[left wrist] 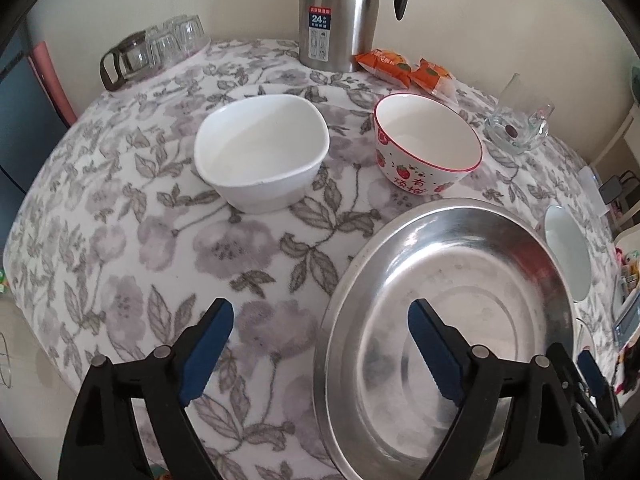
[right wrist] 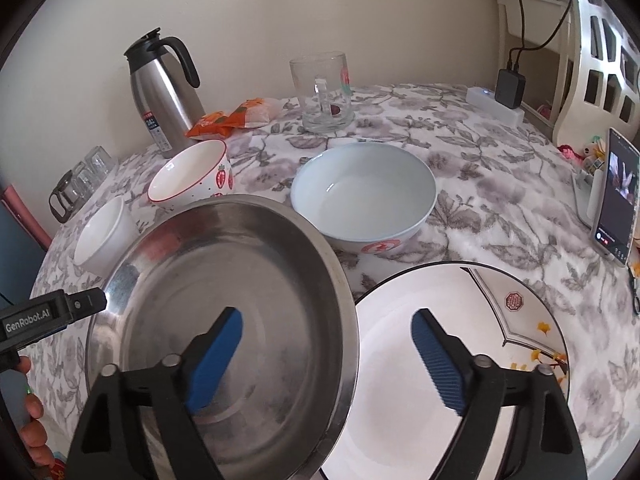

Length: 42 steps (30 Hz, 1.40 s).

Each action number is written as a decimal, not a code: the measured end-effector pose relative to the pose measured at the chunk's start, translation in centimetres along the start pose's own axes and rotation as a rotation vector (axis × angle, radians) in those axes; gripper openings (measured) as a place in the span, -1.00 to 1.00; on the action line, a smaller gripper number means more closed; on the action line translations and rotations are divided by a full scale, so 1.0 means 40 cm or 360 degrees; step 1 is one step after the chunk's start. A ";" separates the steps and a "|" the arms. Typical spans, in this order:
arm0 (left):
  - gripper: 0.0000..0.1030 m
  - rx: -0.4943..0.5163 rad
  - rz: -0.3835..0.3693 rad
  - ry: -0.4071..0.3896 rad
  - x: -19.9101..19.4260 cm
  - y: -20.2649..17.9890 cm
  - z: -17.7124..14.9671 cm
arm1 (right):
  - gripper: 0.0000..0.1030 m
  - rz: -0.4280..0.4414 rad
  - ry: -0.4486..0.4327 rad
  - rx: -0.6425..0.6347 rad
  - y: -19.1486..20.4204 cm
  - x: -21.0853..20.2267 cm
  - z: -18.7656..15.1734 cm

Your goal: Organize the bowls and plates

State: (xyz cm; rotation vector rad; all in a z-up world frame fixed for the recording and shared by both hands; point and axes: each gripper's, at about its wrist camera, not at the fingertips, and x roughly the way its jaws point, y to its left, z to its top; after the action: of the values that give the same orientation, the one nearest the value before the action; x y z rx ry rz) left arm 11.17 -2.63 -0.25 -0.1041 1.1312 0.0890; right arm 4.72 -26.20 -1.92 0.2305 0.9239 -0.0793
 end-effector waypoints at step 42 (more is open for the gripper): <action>0.81 0.0470 -0.0692 -0.0279 -0.231 -0.334 -0.174 | 1.00 -0.0312 -0.0203 0.0671 -0.380 -0.123 -0.040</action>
State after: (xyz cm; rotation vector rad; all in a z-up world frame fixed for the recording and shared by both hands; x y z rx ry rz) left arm 2.69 -16.94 5.68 -0.0749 0.9146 -0.4471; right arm -2.03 -40.77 -1.38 0.5190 0.7934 -0.4679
